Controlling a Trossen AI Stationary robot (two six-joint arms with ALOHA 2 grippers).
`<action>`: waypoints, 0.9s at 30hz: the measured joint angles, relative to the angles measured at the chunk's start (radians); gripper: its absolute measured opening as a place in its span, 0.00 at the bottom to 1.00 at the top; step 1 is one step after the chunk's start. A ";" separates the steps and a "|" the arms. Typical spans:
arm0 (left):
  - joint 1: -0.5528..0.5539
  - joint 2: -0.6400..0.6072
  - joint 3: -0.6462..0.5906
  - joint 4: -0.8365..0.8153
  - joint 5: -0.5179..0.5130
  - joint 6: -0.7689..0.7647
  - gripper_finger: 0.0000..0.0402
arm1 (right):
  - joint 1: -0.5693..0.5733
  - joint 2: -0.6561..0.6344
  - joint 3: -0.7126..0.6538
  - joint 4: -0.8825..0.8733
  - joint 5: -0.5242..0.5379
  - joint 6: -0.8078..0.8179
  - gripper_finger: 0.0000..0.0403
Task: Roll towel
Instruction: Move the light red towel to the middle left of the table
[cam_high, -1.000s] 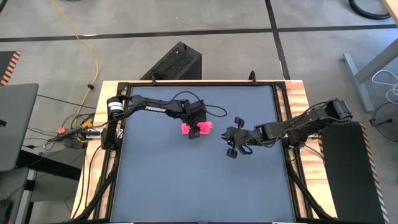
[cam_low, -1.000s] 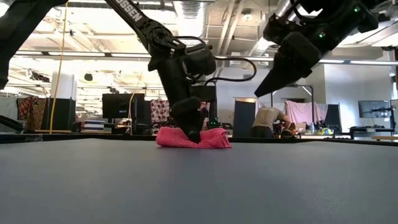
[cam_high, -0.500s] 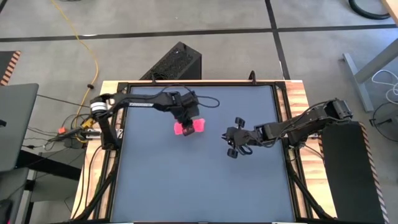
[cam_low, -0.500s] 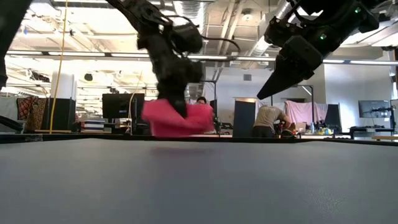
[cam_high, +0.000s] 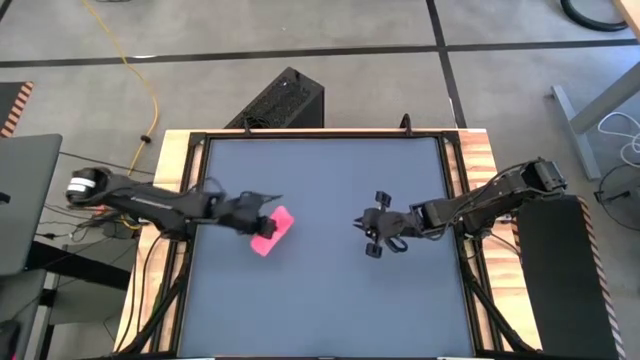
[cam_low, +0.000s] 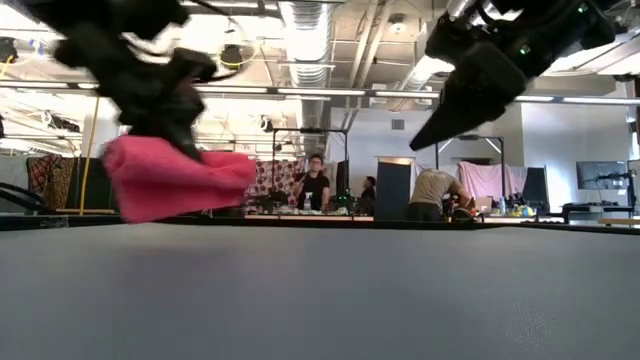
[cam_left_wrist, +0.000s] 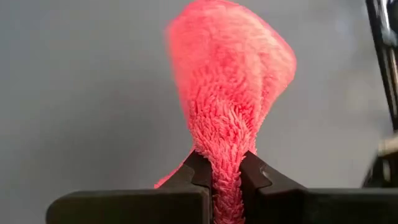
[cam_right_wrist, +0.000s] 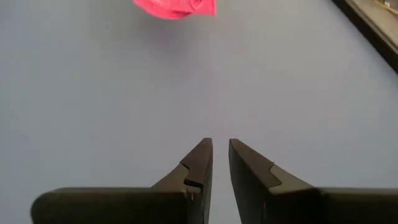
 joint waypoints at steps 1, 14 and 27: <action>-0.042 -0.038 -0.035 -0.001 -0.062 -0.077 0.02 | 0.000 0.000 0.000 0.018 0.000 -0.004 0.20; -0.521 -0.211 -0.158 -0.119 -0.611 -0.607 0.02 | -0.001 0.000 0.000 0.272 -0.003 0.001 0.20; -0.841 -0.110 -0.156 -0.126 -0.592 -0.873 0.02 | -0.041 0.086 0.007 0.512 -0.047 0.001 0.20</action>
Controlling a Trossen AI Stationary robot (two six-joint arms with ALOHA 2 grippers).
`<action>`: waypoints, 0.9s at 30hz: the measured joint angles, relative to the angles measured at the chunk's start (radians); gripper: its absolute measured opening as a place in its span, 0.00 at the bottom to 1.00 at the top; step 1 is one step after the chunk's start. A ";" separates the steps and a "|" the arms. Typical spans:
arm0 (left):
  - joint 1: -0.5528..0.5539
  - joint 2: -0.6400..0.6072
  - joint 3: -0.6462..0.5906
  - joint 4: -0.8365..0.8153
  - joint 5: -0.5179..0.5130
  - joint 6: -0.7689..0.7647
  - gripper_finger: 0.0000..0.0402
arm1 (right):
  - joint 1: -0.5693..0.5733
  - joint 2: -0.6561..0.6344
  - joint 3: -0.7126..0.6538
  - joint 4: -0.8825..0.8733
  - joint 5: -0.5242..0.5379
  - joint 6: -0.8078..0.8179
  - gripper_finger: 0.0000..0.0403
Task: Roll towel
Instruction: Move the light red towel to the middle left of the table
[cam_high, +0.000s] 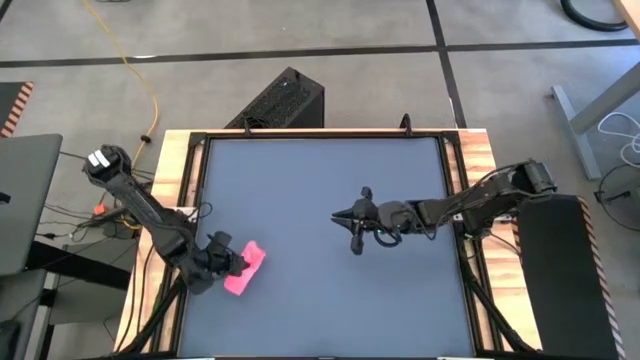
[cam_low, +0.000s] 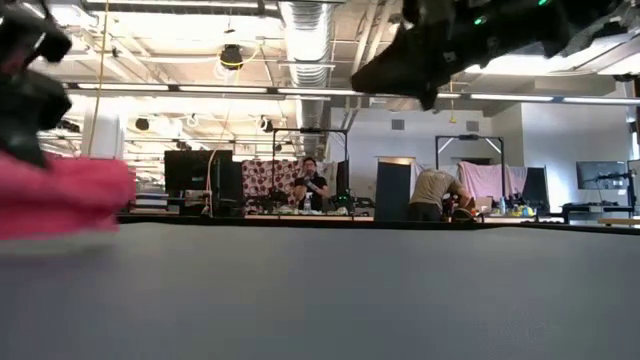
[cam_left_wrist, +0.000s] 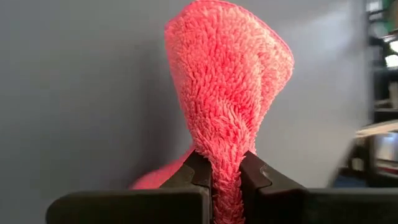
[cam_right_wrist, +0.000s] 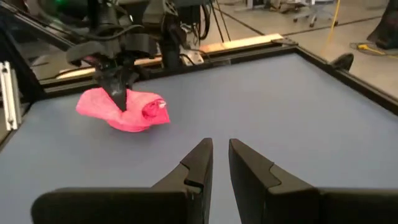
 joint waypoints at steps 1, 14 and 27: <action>-0.008 0.027 0.000 -0.007 0.009 -0.029 0.02 | -0.010 0.014 0.002 0.021 -0.015 0.000 0.20; 0.011 0.107 0.001 -0.214 -0.034 -0.174 0.02 | -0.077 0.233 0.112 0.133 -0.173 0.002 0.20; 0.065 0.086 0.001 -0.371 0.051 -0.070 0.21 | -0.087 0.339 0.215 0.106 -0.306 -0.035 0.20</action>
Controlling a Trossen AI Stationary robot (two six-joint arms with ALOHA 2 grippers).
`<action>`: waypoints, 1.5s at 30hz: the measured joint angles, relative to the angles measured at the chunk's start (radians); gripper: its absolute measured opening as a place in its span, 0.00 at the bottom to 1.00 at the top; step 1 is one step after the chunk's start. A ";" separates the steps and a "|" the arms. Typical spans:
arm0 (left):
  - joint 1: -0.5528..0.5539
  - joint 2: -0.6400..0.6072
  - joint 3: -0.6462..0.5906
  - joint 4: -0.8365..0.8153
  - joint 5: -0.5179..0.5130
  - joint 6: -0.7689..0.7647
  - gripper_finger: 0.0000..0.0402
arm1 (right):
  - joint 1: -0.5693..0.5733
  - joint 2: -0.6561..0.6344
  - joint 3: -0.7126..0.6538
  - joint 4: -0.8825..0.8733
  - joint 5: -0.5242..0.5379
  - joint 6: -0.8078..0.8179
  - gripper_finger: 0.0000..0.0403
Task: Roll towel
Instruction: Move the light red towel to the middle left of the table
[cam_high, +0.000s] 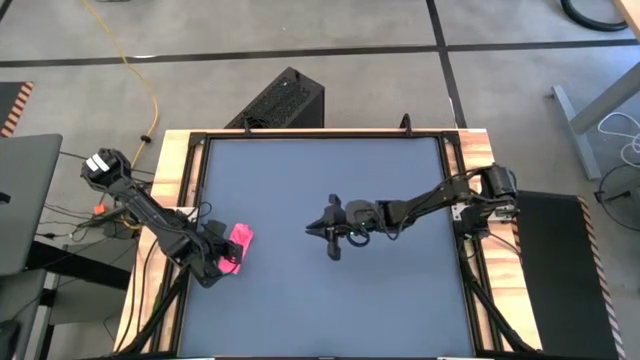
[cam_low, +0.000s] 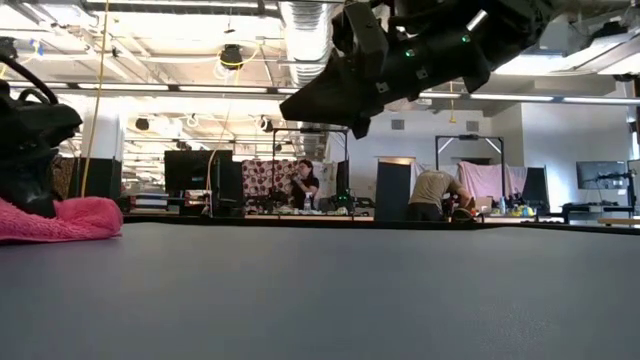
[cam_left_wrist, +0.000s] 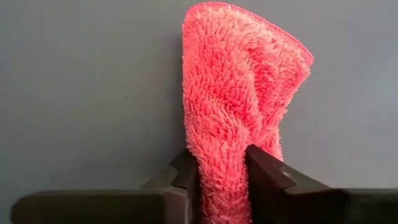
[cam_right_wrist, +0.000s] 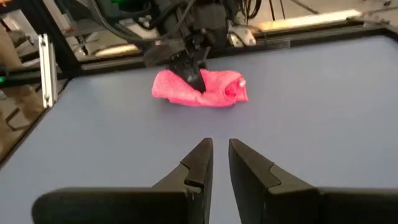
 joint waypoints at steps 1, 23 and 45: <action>0.003 0.000 0.000 -0.015 0.004 0.015 0.23 | 0.000 -0.002 0.000 -0.007 0.000 0.000 0.20; 0.063 -0.266 -0.002 -0.179 0.003 0.321 0.40 | 0.000 -0.008 -0.001 -0.028 -0.002 -0.008 0.20; 0.298 -0.329 -0.002 -0.258 0.014 0.683 0.40 | -0.003 -0.009 -0.002 -0.028 -0.047 -0.018 0.20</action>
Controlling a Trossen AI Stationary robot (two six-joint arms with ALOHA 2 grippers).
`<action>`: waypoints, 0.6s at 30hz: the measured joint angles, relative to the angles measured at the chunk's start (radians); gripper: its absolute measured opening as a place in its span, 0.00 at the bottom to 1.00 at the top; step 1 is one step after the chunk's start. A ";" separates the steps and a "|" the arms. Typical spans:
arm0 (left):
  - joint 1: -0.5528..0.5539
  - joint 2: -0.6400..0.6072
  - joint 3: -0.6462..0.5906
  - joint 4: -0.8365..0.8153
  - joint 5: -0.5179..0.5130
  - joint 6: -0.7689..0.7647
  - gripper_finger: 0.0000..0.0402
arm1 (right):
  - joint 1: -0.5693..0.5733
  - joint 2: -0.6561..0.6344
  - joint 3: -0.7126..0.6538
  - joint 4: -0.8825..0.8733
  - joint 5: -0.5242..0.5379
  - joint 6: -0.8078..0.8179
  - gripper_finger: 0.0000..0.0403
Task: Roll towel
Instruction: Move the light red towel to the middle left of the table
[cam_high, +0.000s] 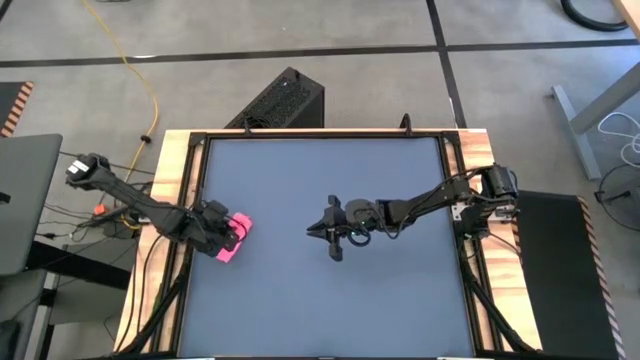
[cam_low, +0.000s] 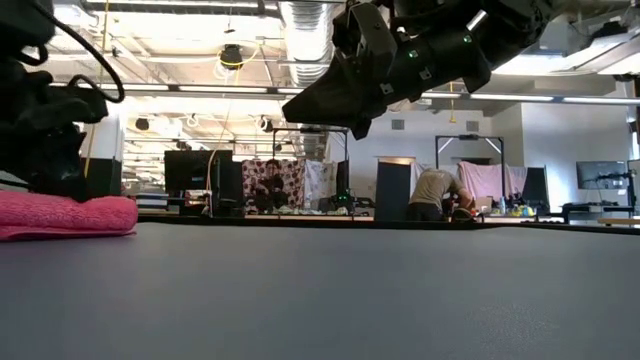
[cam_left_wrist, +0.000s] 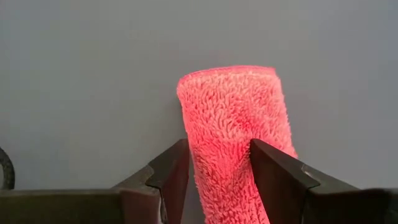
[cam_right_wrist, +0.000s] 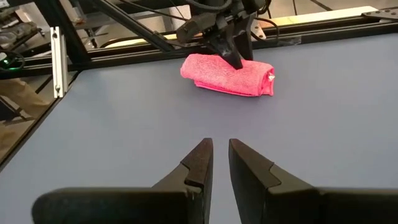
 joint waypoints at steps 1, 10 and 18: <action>0.015 0.000 0.000 0.000 0.018 0.019 0.40 | 0.000 0.000 0.000 0.000 0.000 0.000 0.20; 0.136 0.000 0.073 -0.011 0.059 0.252 0.40 | -0.006 0.000 0.000 0.003 0.000 0.005 0.20; 0.239 0.000 0.205 -0.041 0.168 0.503 0.40 | -0.006 0.000 0.000 0.002 0.000 0.017 0.20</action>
